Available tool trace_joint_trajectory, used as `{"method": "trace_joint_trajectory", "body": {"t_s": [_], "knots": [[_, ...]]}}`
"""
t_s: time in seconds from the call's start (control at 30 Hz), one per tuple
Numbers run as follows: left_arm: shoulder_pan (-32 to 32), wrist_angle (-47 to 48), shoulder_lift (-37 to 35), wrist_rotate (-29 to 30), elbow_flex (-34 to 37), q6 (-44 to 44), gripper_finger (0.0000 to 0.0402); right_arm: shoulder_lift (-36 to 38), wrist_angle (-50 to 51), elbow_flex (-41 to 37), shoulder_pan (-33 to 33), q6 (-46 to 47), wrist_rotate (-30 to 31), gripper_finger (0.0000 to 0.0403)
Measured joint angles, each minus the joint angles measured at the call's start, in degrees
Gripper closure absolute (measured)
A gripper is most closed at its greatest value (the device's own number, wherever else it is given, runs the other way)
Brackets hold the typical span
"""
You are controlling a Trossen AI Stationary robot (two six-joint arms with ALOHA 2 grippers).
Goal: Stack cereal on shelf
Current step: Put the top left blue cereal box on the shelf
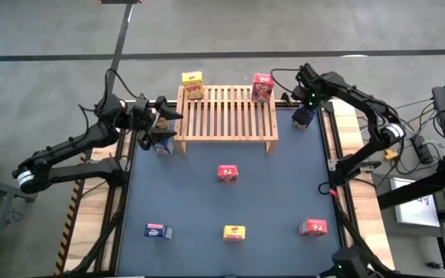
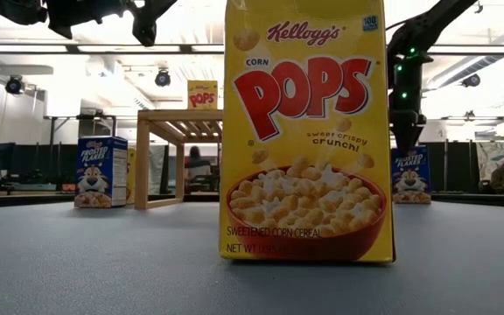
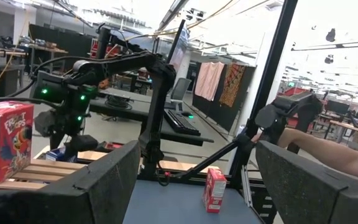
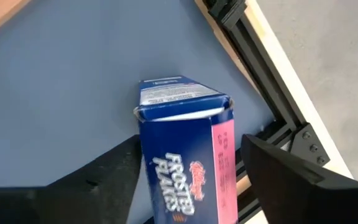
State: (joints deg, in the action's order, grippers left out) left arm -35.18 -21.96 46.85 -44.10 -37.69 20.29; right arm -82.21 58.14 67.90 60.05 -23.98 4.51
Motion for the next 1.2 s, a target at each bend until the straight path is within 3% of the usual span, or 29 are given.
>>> {"method": "trace_joint_trajectory", "body": {"t_s": [0.27, 0.53, 0.7, 1.0, 1.2], "knots": [[0.0, 0.07, 0.0, 0.0, 0.0, 0.0, 0.0097, 5.03, 0.01, 0.09, 0.0, -0.09, -0.02, 0.0215], [0.0, 0.09, 0.0, 0.0, 0.0, 0.0, 0.0097, 7.95, 0.1, -0.6, 0.0, -0.07, -0.48, 0.0237], [0.0, 0.11, -0.01, 0.0, 0.0, 0.0, 0.0097, 6.86, 0.03, -1.33, 0.0, -0.07, -3.01, 0.0202], [0.0, 0.15, -0.01, 0.0, 0.0, 0.95, 0.0097, 3.14, -2.32, -1.56, 0.0, 1.47, -2.03, 0.0106], [0.0, 0.17, 0.0, 0.0, 0.0, 1.25, 0.0097, 2.91, -2.59, -1.57, 0.0, 1.37, -1.97, 0.0087]]}}
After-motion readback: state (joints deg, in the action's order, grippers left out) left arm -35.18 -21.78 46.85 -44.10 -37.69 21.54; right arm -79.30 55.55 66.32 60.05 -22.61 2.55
